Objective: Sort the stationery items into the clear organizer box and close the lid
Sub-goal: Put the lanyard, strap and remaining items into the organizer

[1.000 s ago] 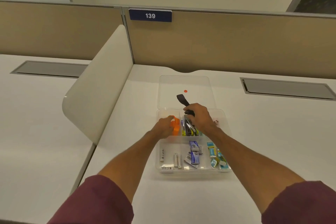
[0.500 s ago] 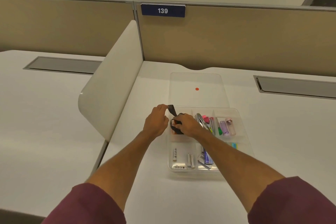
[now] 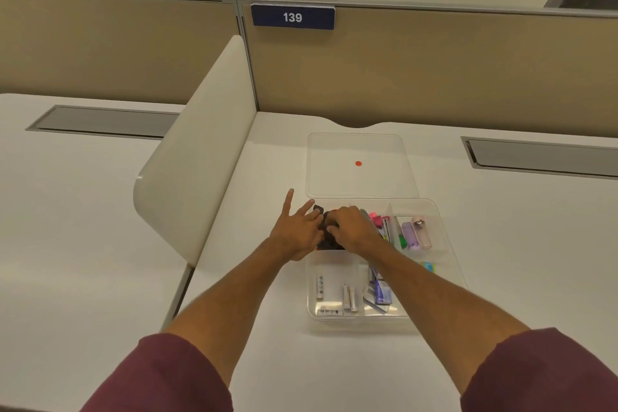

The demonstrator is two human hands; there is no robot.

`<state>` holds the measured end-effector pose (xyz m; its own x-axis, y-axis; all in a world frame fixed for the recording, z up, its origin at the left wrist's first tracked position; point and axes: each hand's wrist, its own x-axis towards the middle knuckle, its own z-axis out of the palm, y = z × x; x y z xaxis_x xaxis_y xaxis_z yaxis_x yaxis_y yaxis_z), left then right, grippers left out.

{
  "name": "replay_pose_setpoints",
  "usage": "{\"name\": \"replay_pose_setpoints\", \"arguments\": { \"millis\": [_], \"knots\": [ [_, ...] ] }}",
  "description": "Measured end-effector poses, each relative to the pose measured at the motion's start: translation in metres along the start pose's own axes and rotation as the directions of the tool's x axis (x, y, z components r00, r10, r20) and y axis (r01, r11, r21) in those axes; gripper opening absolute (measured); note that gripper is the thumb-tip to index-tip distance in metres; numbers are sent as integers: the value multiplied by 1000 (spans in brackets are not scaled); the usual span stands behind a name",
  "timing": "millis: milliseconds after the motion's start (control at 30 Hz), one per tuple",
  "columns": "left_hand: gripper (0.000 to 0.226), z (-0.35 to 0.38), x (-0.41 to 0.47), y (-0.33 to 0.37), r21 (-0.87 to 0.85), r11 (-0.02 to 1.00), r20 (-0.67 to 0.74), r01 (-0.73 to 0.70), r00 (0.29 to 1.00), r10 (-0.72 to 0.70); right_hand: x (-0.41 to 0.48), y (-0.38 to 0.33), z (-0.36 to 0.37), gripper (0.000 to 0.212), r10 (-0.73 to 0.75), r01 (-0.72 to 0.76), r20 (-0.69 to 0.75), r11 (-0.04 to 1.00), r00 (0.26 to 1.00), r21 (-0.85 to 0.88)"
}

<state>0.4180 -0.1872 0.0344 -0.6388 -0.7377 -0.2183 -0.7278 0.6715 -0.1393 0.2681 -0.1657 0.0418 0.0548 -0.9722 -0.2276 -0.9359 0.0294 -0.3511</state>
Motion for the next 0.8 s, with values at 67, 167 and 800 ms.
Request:
{"name": "replay_pose_setpoints", "arguments": {
  "millis": [67,167,800],
  "knots": [
    [57,-5,2,7,59,998,49,27,998,-30,-3,3,-5,23,27,-30,-78,999,997,-35],
    [65,-7,7,15,163,986,118,39,991,-59,-8,10,-8,33,82,-89,-178,995,981,-33],
    [63,-46,29,-5,-376,875,-16,306,942,-336,-35,64,-41,63,278,-287,-212,958,937,-15]
  ]
}}
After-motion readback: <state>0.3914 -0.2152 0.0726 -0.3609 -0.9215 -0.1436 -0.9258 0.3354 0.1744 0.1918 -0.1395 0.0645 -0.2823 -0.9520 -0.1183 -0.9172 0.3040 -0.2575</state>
